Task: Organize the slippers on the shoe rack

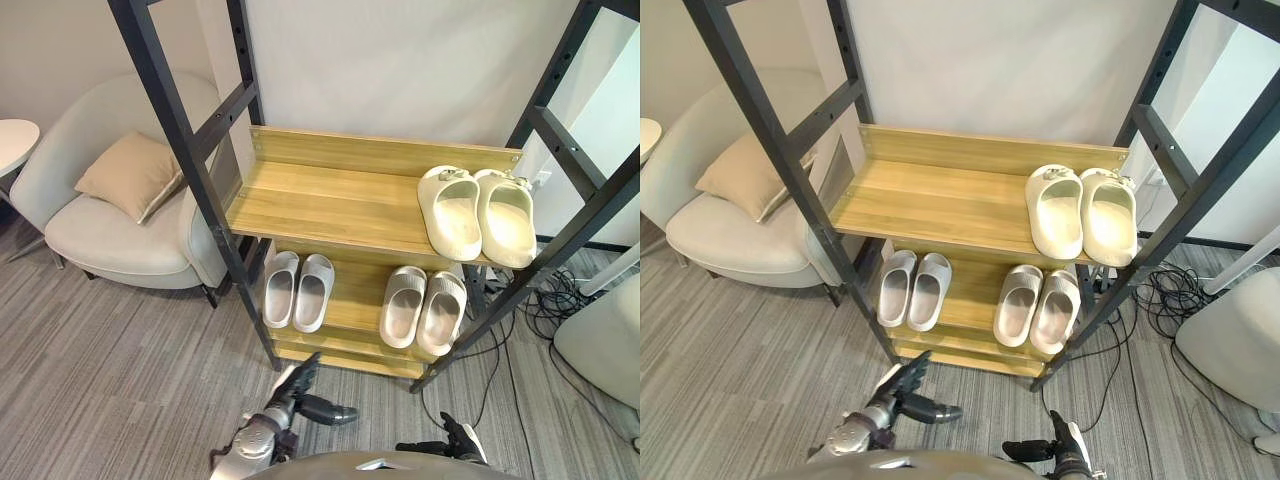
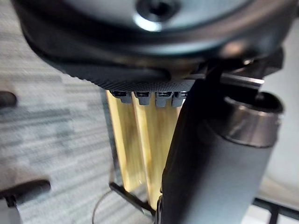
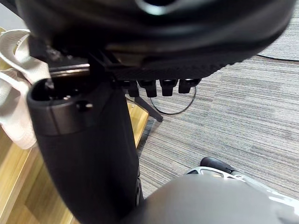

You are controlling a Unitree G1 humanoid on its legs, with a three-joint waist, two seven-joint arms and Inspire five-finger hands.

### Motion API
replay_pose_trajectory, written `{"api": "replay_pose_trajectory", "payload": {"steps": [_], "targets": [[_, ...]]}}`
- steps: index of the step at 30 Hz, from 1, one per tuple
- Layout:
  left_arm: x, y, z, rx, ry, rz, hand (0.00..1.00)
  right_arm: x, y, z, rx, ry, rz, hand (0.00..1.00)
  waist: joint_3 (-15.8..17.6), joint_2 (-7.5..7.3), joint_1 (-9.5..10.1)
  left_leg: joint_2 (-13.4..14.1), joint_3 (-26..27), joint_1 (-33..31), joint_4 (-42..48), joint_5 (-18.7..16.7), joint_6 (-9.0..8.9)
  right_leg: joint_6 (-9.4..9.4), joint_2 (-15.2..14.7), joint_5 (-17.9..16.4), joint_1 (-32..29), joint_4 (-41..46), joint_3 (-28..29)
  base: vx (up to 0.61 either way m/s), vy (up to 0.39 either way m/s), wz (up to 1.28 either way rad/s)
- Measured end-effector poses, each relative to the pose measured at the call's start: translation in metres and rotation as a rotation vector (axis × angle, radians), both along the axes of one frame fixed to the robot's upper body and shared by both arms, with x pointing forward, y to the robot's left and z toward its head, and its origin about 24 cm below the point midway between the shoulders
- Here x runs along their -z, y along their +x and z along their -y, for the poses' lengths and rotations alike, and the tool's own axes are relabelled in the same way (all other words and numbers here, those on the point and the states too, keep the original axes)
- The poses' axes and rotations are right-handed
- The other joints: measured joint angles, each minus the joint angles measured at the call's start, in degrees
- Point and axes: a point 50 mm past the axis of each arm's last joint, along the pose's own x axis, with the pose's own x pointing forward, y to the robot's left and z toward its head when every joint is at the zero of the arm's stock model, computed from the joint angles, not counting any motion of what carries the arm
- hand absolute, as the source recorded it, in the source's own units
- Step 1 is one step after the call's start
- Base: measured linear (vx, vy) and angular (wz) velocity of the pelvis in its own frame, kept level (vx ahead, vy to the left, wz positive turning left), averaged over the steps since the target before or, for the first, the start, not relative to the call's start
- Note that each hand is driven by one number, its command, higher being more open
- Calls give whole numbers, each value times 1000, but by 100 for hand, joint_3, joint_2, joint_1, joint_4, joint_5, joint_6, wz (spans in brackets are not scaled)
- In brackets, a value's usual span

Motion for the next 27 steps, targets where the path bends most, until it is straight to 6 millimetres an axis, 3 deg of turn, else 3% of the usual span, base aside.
{"api": "replay_pose_trajectory", "payload": {"steps": [4, 7, 18, 20, 21, 24, 26, 27], "targets": [[12, -14, -35, -158, 126, -75, 100, 0, 0, -1, 4, 3, 1, 100, 24, -34, 36, 10, 25, 4, 0, -11, -10, -3, 11, -3, -8, 9, 22, 6, 1, -1], [16, -21, -44, -249, 150, -109, 100, 0, 0, -1, 21, 6, 3, 100, 34, -43, 38, 9, 47, 17, -1, -14, -10, -2, 9, 0, -7, 10, 43, 5, 13, -4], [23, -33, -53, -448, 130, -166, 100, 2, 1, 0, 81, 36, -8, 100, 86, -11, 67, 31, 413, 160, 42, -150, 9, 5, 15, 4, -71, 79, 453, 17, 24, -17], [22, -29, -52, -454, 127, -156, 100, 1, 9, 1, 75, 33, 11, 100, 201, -4, 82, 65, 530, 60, 316, -294, 28, 14, -7, -165, -322, 551, 582, 4, 37, -40], [21, -20, -52, -447, 127, -139, 100, -2, 22, 3, 65, 29, 42, 100, 438, 31, 88, 96, 619, -115, 718, -465, 52, 40, -51, -355, -678, 1232, 679, -44, 36, -38], [19, -12, -50, -438, 123, -124, 100, -5, 33, 3, 60, 29, 70, 100, 605, -16, 87, 68, 560, -511, 1215, -551, 131, 75, -156, -429, -1174, 1979, 674, -106, 18, 1], [19, -8, -47, -436, 112, -114, 100, -6, 37, 1, 65, 36, 87, 100, 671, -27, 103, 74, 430, -744, 1339, -548, 205, 155, -280, -854, -1329, 2579, 629, -145, -62, 55], [17, -6, -50, -444, 119, -104, 100, -7, 35, -2, 84, 46, 100, 100, 671, -113, 123, -40, 183, -910, 1545, -549, 209, 186, -437, -1391, -1488, 4125, 609, -134, -123, 80]]}}
